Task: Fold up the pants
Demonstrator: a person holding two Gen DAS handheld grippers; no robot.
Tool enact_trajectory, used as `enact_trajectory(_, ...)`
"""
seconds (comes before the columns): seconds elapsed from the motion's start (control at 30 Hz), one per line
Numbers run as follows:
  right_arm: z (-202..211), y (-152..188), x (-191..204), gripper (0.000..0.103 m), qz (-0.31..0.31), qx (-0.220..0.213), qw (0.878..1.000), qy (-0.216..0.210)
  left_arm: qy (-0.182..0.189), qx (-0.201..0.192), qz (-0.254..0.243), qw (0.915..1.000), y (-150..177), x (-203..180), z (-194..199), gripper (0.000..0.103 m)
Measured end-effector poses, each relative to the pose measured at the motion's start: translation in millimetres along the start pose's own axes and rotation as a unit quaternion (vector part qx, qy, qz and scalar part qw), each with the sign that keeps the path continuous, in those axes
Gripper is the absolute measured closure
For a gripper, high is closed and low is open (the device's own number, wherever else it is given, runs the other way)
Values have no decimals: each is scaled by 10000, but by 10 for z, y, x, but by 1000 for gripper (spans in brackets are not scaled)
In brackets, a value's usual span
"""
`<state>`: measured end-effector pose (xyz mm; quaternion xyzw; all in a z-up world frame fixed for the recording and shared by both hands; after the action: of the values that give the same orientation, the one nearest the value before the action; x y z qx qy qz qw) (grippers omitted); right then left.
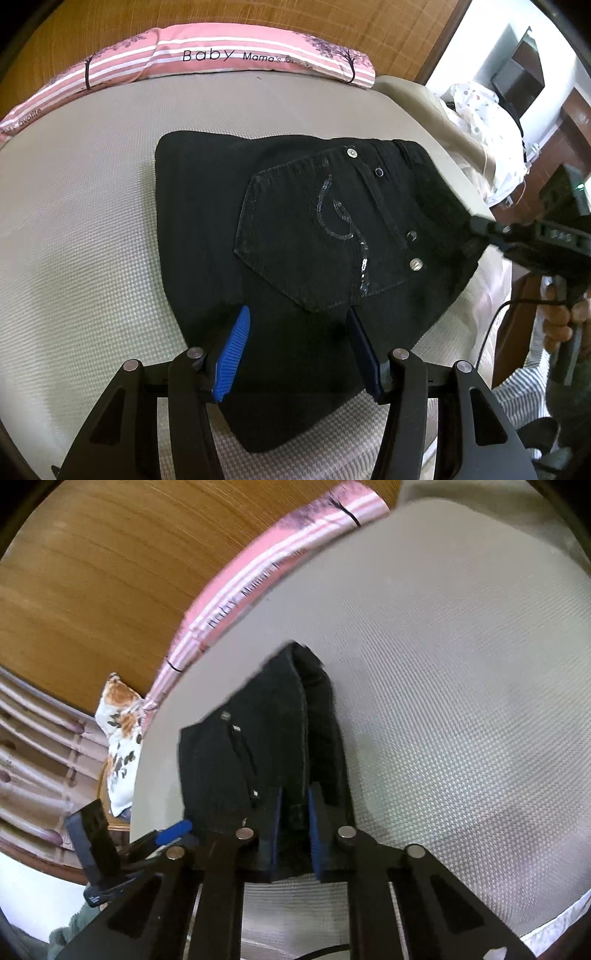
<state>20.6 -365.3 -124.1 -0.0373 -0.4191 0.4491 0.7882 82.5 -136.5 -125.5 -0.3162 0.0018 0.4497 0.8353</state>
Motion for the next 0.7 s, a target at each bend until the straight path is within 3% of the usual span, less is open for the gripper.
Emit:
enact_trajectory(0.13,97,56,38,92,233,-49,9996,139,-131,56,-96,9999,64,-2,31,48)
enact_trajectory(0.27,-97,195,-128,92,403,163,9970,636,-397,162,-361,9984,159,-6,-13,48)
enact_trajectory(0.7,-144,231,-193,90,279,221,9973,645,-594,144,-399,9973,220,-4,-71,47)
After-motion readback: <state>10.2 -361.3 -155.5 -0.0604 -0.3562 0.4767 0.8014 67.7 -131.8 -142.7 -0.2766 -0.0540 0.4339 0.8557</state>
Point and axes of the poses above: each gripper's, at about its wrist camera, not at the fingertips, and z roughly against the way its jaws point, x to its left, y to its underside, the point moved 7 cm from there along -z, roughly the way its jaws point, and after that the axes turned 5 degrees about -x, right-handed, at the moved point
